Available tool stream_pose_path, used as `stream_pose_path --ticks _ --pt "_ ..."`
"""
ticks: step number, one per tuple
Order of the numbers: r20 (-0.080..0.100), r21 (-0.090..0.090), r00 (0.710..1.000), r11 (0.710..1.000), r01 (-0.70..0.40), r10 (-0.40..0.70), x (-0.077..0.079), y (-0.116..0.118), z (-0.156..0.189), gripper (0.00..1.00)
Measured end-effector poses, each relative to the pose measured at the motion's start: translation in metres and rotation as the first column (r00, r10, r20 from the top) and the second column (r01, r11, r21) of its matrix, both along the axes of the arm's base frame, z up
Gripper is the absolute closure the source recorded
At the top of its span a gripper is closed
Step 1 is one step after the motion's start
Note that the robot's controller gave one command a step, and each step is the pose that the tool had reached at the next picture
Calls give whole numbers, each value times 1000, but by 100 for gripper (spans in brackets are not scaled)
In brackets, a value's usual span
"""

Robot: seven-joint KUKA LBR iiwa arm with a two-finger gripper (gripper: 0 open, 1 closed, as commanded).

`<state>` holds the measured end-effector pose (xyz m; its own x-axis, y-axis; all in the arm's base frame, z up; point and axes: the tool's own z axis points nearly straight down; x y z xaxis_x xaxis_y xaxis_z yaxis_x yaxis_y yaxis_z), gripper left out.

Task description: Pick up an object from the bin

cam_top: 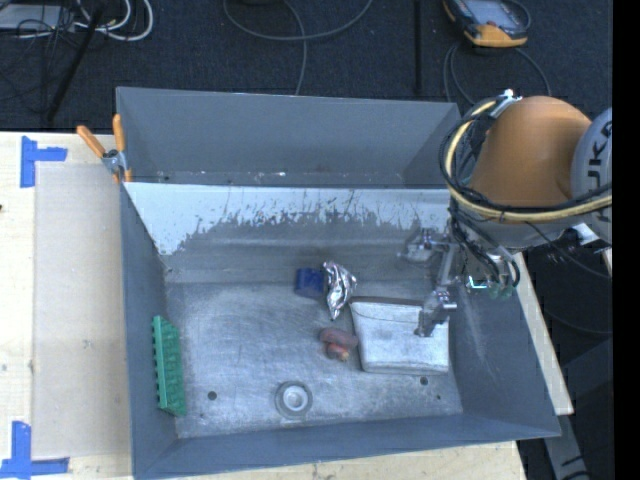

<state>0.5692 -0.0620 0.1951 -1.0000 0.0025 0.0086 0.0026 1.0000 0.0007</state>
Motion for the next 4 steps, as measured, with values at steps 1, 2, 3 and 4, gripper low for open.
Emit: stream_pose_path --ticks 1,2,3,4 --pt "23 1 994 994 -111 111 44 60 -122 0" --pt "19 2 994 994 -112 112 44 59 -118 100" --pt "18 0 993 994 -113 113 43 59 -121 0" --pt "17 1 993 994 -113 113 43 59 -119 100"
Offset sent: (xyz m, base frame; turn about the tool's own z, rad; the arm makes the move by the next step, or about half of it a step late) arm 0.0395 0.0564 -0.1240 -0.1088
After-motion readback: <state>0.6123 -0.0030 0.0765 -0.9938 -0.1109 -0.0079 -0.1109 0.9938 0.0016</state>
